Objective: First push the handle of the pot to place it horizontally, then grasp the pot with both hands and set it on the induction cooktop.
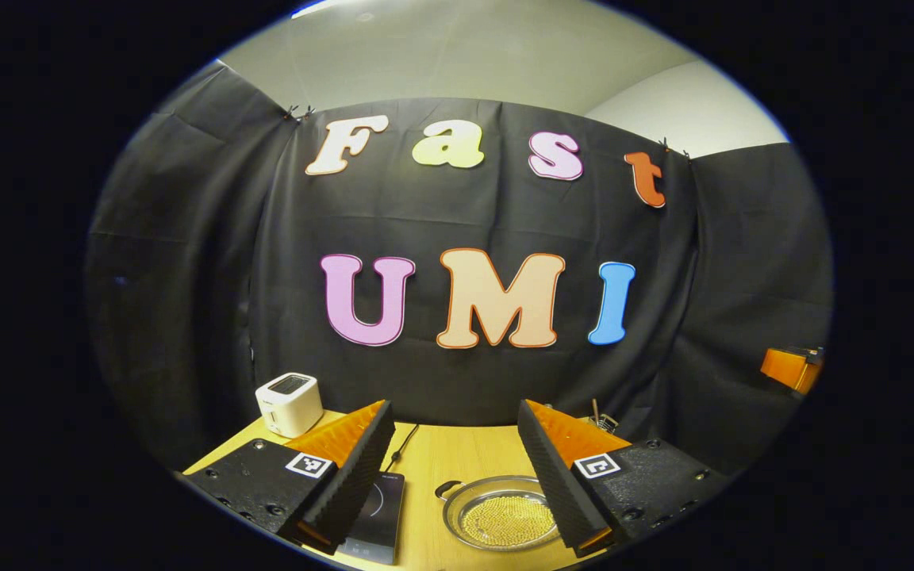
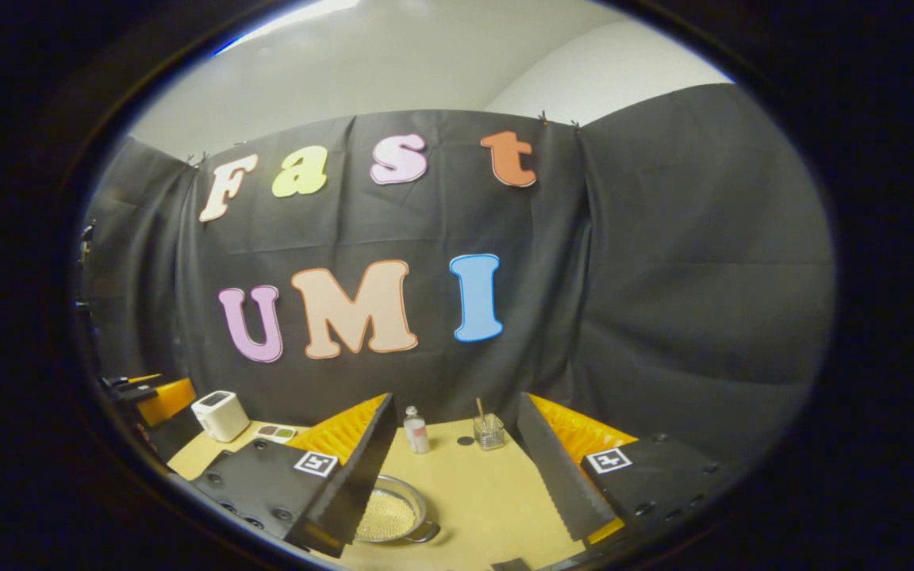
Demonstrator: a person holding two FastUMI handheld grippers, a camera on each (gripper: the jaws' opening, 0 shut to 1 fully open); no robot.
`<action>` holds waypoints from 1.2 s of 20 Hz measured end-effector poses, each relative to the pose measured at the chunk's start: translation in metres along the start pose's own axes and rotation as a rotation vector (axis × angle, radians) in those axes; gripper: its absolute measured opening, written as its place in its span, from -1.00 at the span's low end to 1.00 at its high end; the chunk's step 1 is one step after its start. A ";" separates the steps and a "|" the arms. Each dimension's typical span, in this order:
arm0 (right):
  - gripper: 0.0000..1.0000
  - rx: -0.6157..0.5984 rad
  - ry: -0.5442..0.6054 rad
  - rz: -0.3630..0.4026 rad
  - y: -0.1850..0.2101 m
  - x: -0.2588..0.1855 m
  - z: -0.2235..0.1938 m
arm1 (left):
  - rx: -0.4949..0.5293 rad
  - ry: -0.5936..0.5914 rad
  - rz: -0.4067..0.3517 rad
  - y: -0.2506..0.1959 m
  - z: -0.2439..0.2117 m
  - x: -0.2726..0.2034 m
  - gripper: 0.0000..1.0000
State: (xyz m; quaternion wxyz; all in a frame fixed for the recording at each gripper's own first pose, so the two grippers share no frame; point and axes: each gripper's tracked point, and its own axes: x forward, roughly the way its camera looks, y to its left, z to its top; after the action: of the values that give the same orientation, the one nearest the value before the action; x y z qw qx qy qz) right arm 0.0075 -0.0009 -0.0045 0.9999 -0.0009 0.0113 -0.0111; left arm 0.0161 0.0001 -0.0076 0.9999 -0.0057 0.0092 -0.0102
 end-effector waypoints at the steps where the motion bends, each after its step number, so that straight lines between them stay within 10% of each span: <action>1: 0.84 -0.002 0.003 -0.003 0.000 0.001 -0.002 | 0.000 0.008 0.001 0.001 -0.003 0.000 0.82; 16: 0.83 0.006 0.100 0.056 0.028 0.018 -0.048 | 0.010 0.023 0.080 0.038 -0.027 -0.004 0.91; 20: 0.48 0.010 0.117 0.099 0.050 0.028 -0.056 | -0.006 0.046 0.115 0.058 -0.036 -0.005 0.91; 23: -0.64 0.039 0.138 0.109 0.054 0.036 -0.061 | -0.013 0.058 0.146 0.071 -0.041 -0.004 0.82; 24: -0.55 0.041 0.147 0.109 0.055 0.038 -0.062 | -0.015 0.063 0.156 0.075 -0.043 -0.003 0.82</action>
State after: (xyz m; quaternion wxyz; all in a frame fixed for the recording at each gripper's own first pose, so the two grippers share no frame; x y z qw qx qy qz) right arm 0.0453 0.0528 -0.0671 0.9953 0.0211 0.0844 0.0432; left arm 0.0142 0.0751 -0.0517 0.9968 -0.0119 0.0411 0.0676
